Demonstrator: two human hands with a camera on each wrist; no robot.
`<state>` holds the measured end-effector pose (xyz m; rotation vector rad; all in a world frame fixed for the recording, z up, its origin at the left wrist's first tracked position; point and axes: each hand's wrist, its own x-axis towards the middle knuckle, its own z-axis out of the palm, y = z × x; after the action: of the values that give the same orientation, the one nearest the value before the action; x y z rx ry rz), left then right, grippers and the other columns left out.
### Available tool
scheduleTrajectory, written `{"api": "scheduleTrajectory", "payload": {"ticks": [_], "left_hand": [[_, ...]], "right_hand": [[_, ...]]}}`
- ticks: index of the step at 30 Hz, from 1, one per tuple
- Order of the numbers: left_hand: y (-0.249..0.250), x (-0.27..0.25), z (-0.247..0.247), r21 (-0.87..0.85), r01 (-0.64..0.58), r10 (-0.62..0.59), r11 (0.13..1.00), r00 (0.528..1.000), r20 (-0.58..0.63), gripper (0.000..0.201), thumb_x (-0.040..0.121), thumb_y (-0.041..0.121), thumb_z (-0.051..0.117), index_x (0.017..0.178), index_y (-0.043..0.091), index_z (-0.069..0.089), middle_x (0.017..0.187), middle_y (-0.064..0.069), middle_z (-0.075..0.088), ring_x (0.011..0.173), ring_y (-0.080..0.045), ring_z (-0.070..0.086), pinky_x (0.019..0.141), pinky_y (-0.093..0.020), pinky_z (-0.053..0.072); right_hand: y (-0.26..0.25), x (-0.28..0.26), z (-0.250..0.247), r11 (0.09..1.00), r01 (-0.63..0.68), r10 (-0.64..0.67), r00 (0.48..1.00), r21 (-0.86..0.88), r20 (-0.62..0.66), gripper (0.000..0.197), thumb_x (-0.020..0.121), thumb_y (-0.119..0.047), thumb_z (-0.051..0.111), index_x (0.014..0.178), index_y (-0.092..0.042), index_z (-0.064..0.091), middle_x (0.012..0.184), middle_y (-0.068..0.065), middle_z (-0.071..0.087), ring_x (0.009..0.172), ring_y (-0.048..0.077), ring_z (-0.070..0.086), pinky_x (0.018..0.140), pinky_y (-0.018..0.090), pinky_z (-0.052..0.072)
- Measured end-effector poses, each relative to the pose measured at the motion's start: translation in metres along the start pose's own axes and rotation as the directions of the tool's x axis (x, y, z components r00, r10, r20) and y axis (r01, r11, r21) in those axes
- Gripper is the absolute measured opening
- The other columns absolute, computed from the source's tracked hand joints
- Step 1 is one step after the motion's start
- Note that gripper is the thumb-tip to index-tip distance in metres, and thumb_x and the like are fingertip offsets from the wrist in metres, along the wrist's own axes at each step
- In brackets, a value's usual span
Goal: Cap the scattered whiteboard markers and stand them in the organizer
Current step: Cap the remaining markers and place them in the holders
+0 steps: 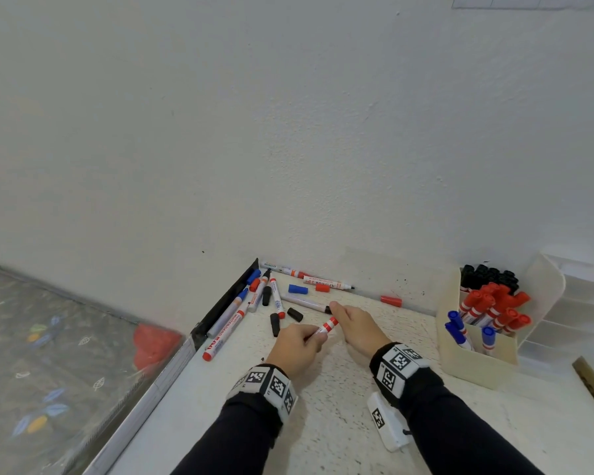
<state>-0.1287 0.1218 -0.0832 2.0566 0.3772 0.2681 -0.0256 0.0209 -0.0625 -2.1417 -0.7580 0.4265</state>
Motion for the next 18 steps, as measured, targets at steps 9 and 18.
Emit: {"api": "scheduleTrajectory", "payload": {"ticks": [9, 18], "left_hand": [[0.006, -0.002, 0.0, -0.147, 0.095, -0.081, 0.984, 0.992, 0.099, 0.024, 0.096, 0.03, 0.045, 0.086, 0.014, 0.061, 0.061, 0.006, 0.047, 0.035, 0.002, 0.037, 0.041, -0.01, 0.03], [0.005, -0.002, 0.001, 0.014, -0.052, 0.052, 0.999, 0.998, -0.034, 0.023, 0.09, 0.028, 0.057, 0.095, 0.01, 0.07, 0.066, 0.012, 0.057, 0.061, 0.002, 0.049, 0.056, -0.006, 0.034]], "right_hand": [[0.008, -0.009, -0.007, 0.995, 0.103, -0.104, 0.992, 0.008, 0.075, 0.034, 0.099, -0.038, 0.03, 0.072, -0.022, 0.045, 0.063, -0.004, 0.039, 0.057, 0.008, 0.036, 0.059, 0.02, 0.031], [0.016, -0.014, -0.009, 0.997, 0.07, -0.072, 0.996, 0.039, 0.052, 0.034, 0.097, -0.041, 0.033, 0.075, -0.021, 0.048, 0.064, -0.004, 0.041, 0.055, 0.009, 0.036, 0.058, 0.023, 0.032]]}}
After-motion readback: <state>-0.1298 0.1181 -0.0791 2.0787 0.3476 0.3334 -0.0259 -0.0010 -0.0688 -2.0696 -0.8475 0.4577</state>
